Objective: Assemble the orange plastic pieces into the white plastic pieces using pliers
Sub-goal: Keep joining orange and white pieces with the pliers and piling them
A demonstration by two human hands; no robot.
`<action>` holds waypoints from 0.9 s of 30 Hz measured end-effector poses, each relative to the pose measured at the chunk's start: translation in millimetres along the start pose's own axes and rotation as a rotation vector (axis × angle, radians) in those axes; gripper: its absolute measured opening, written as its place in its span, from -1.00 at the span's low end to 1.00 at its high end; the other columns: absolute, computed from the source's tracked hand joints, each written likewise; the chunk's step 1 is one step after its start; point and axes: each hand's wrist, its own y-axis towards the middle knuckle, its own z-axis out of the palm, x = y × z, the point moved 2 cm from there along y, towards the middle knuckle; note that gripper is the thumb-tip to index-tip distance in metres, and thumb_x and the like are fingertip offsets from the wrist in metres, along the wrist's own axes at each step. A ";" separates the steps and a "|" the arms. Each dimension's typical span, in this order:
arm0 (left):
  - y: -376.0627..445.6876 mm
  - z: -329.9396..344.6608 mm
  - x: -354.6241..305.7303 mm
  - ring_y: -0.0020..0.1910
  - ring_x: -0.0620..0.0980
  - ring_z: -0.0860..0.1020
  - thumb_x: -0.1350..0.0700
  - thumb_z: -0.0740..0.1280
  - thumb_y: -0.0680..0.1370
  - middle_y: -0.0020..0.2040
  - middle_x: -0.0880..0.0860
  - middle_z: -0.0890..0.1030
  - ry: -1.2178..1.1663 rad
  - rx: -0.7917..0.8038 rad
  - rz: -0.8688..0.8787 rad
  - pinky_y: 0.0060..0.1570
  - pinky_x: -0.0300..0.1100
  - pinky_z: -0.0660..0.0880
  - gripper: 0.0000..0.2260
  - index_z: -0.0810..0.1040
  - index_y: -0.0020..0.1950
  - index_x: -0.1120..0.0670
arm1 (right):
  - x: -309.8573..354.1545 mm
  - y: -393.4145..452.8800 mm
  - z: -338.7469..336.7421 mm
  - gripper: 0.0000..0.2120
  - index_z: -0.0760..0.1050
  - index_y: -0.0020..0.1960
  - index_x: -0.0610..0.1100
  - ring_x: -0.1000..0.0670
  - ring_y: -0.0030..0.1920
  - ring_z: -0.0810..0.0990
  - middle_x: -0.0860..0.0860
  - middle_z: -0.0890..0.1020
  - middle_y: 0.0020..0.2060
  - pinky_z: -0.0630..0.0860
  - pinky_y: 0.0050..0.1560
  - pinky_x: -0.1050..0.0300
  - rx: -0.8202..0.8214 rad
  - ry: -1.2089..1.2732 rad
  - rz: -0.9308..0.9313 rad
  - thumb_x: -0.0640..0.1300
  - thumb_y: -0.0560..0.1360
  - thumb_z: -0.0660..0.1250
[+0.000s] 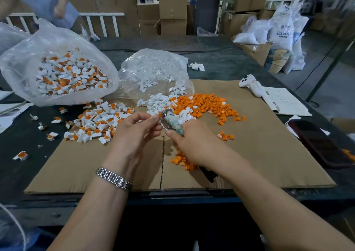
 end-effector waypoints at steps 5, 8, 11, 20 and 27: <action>3.8 -0.6 1.5 -0.29 -0.05 0.68 0.24 0.46 0.55 -0.28 0.08 0.68 -0.032 0.016 0.022 -0.25 -0.27 0.61 -0.92 0.63 -0.14 0.16 | -3.3 0.9 -8.3 -0.52 0.53 -0.14 -0.16 -0.06 -0.31 0.66 -0.07 0.66 -0.29 0.64 -0.19 -0.03 0.065 0.051 -0.019 0.25 0.61 0.20; 11.1 -18.3 2.0 -0.23 -0.02 0.70 0.20 0.47 0.57 -0.22 0.08 0.72 0.058 -0.082 0.075 -0.17 -0.21 0.64 -0.94 0.67 -0.10 0.14 | -13.9 7.7 -28.6 -0.44 0.54 -0.16 -0.14 0.00 -0.37 0.58 -0.04 0.63 -0.35 0.57 -0.28 -0.01 0.075 -0.007 0.001 0.36 0.56 0.17; 15.7 -48.4 1.9 -0.33 -0.17 0.67 0.17 0.50 0.55 -0.26 0.05 0.73 0.377 -0.303 0.159 -0.29 -0.32 0.59 -0.96 0.67 -0.08 0.10 | -39.9 22.0 -47.2 -0.50 0.45 -0.16 -0.08 0.01 -0.33 0.49 -0.02 0.55 -0.29 0.35 -0.36 0.10 -0.021 -0.198 0.095 0.35 0.58 0.15; 24.6 -39.2 6.4 -0.04 -0.12 0.55 0.17 0.41 0.61 0.13 -0.03 0.62 0.977 -0.315 0.428 0.00 -0.17 0.51 -0.87 0.65 0.14 0.04 | -97.4 46.8 -33.8 -0.32 0.41 0.35 -0.20 -0.27 0.36 0.41 -0.23 0.41 0.37 0.35 0.36 -0.28 -0.178 -0.567 0.297 0.36 0.56 0.15; 41.3 0.3 29.5 -0.03 0.06 0.59 0.03 0.31 0.67 0.12 0.04 0.54 1.568 -0.187 0.452 -0.09 -0.04 0.59 -0.79 0.65 0.20 0.08 | -108.1 55.4 -20.9 -0.30 0.39 0.39 -0.17 -0.27 0.40 0.35 -0.23 0.41 0.37 0.32 0.36 -0.31 -0.192 -0.675 0.298 0.38 0.56 0.11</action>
